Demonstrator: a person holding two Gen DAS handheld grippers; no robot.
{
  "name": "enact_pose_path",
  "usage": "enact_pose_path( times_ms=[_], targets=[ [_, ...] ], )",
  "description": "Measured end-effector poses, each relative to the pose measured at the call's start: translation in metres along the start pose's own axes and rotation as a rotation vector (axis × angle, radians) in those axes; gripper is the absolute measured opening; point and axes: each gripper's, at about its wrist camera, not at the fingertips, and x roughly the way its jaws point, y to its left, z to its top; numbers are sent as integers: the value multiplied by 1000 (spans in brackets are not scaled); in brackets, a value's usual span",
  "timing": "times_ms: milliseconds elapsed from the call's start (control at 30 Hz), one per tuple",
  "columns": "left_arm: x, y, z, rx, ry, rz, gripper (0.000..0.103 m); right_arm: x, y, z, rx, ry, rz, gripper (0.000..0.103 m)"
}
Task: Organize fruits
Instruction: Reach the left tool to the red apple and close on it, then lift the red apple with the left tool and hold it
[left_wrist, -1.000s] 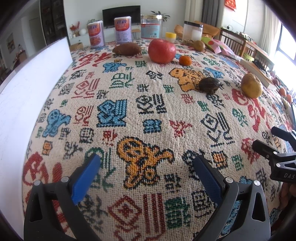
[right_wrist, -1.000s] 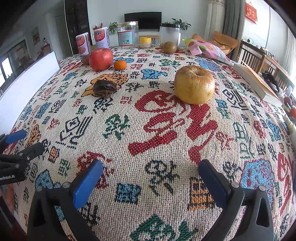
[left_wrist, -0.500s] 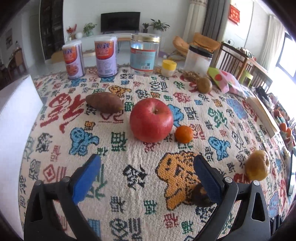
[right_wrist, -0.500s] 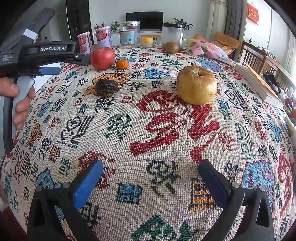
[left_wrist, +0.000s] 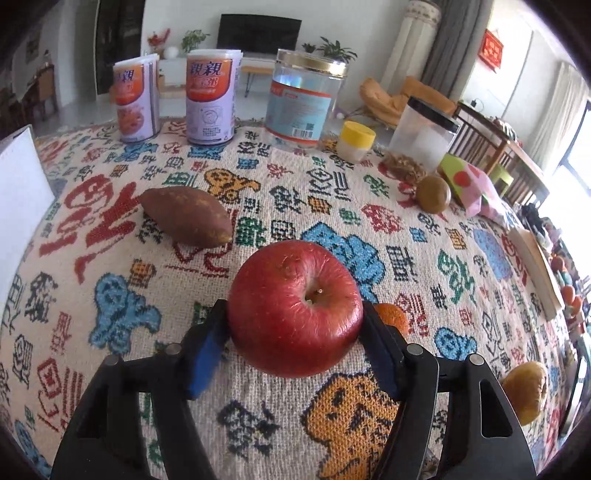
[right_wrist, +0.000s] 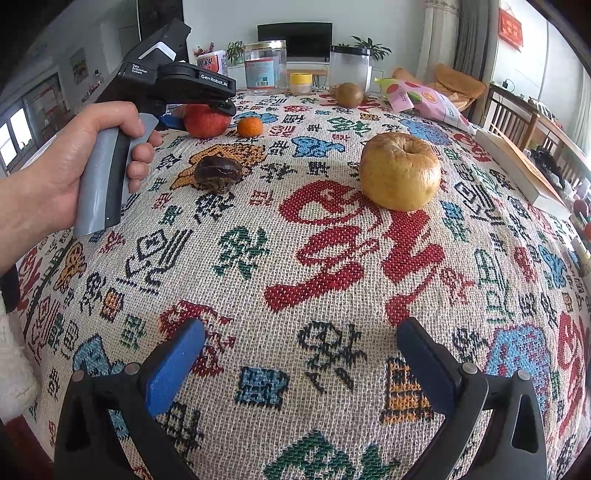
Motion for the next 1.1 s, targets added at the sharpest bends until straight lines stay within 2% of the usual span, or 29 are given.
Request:
enact_pose_path(
  times_ms=[133,367,433,500,533,600,633,667,733,833,867,933,1100],
  targets=[
    [-42,20,-31,12,38,-12,71,0,0,1,-1,1,0,103],
    [-116,56,-112,20,128,-30,71,0,0,1,-2,1,0,103],
    [-127,62,-131,19,130,-29,71,0,0,1,-2,1,0,103],
    [-136,65,-143,15,84,-35,71,1,0,0,-2,1,0,103],
    [-138,65,-146,16,64,-30,72,1,0,1,-2,1,0,103],
    [-142,62,-147,27,8,17,81,1,0,1,-2,1,0,103],
    [-144,61,-146,30,-20,37,94,1,0,0,-2,1,0,103],
    [-143,62,-144,25,-44,48,98,1,0,0,-1,1,0,103],
    [-134,64,-141,6,-42,57,98,1,0,0,-1,1,0,103],
    [-113,67,-144,11,44,58,98,1,0,1,-2,1,0,103],
    [-115,63,-148,58,2,90,99,1,0,1,-2,1,0,103],
    [-110,58,-150,104,24,140,99,1,0,0,-2,1,1,103],
    [-107,54,-151,127,38,163,102,2,-1,0,-2,1,0,103]
  ],
)
